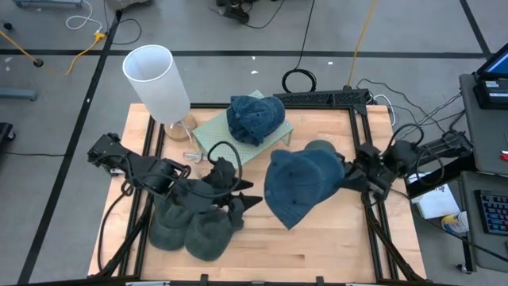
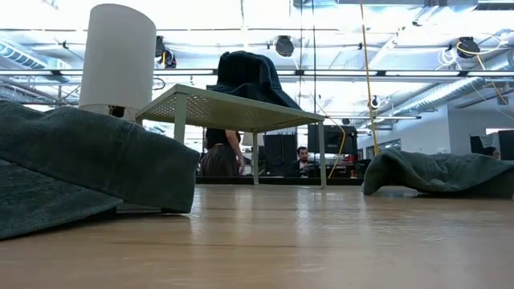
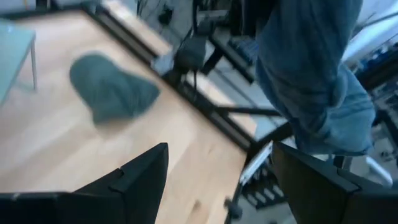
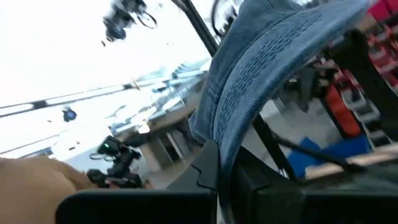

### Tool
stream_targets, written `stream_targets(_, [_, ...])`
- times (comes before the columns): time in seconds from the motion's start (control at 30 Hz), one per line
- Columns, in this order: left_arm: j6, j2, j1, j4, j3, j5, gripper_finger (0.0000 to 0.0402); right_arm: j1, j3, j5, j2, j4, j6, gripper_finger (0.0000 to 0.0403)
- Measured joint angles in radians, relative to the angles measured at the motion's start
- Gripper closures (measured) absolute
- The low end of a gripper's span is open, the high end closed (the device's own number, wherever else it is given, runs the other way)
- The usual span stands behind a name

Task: Pick & Place hat
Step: Stack the blue cap on the other blue cap on the shelf

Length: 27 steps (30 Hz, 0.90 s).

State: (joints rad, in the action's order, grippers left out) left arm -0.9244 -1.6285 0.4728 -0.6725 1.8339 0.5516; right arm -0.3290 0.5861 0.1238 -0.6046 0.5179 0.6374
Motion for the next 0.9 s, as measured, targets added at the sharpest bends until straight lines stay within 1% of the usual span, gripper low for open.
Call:
stream_targets(0.2, [0.117,0.001,-0.015,0.132,0.000,0.047,0.0095,0.000,0.000,0.002,0.001,0.124,-0.025,0.0399])
stream_targets(0.3, [0.197,0.001,-0.024,0.223,0.000,0.051,0.0092,0.000,0.000,0.003,0.004,0.130,-0.036,0.0399])
stream_targets(0.43, [0.280,0.001,-0.040,0.354,0.000,-0.028,0.0089,0.000,0.000,0.003,0.004,0.125,-0.055,0.0399])
stream_targets(0.63, [0.318,0.001,-0.077,0.501,0.000,-0.162,0.0087,0.000,0.000,0.007,0.004,0.122,-0.055,0.0399])
stream_targets(0.7, [0.317,0.002,-0.088,0.524,0.000,-0.185,0.0088,0.000,0.000,0.007,0.004,0.121,-0.055,0.0399])
stream_targets(0.9, [0.284,0.002,-0.122,0.518,0.000,-0.270,0.0101,0.000,0.000,0.002,0.001,0.118,-0.065,0.0398])
